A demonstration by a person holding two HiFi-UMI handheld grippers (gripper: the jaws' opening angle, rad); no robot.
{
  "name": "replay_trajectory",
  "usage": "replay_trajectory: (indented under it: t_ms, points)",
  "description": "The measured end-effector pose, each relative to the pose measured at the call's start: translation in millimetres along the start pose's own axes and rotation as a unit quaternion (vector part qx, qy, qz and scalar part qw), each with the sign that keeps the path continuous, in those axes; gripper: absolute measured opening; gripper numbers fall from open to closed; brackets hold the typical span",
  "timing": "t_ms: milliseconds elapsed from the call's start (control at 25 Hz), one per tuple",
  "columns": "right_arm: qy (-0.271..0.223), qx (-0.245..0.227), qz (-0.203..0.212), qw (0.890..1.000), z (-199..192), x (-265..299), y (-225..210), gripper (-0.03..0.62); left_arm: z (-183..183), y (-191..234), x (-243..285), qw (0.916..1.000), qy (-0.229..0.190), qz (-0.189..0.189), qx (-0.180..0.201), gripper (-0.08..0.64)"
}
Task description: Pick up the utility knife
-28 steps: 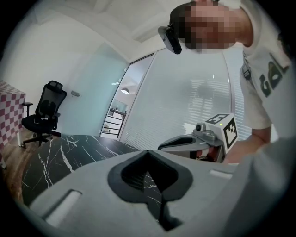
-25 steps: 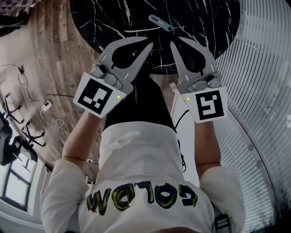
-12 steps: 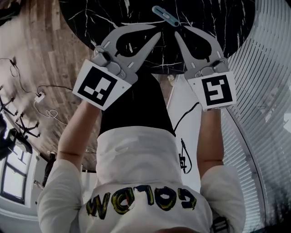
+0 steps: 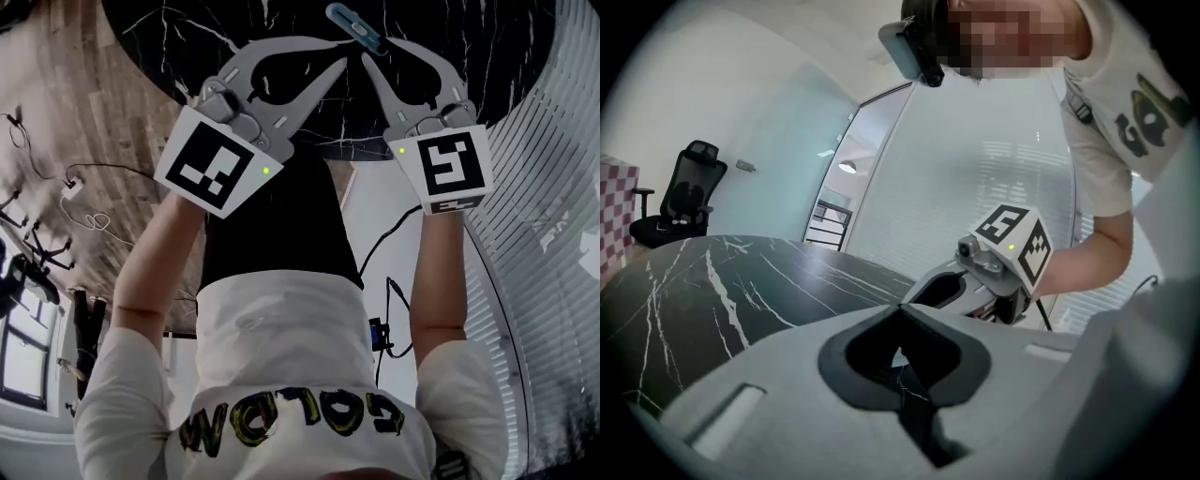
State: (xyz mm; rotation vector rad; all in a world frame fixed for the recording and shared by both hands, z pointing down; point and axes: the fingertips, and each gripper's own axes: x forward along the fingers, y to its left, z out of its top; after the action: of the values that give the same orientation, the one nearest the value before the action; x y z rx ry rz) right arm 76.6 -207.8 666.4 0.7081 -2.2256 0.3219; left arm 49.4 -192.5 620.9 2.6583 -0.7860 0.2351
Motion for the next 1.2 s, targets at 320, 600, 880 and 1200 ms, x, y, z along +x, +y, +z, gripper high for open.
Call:
replay_trajectory:
  t_ms: [320,600,880,1200]
  points:
    - [0.052,-0.018,0.014,0.998,-22.7,31.3,-7.2,0.113,-22.4,11.8,10.3,1.0,0.009,-0.003,-0.002,0.002]
    - [0.085,-0.027,0.021,0.996,-38.6,45.2,-10.8,0.144,-34.7,14.8,14.7,0.9999,0.014,-0.004,-0.004,0.002]
    - [0.111,-0.029,0.034,0.993,-48.6,55.8,-13.1,0.144,-41.3,16.4,14.5,0.9998,0.017,-0.004,-0.01,0.002]
    - [0.118,-0.024,0.048,0.992,-50.0,57.3,-12.9,0.14,-40.0,14.7,9.8,0.9997,0.022,-0.004,-0.006,0.002]
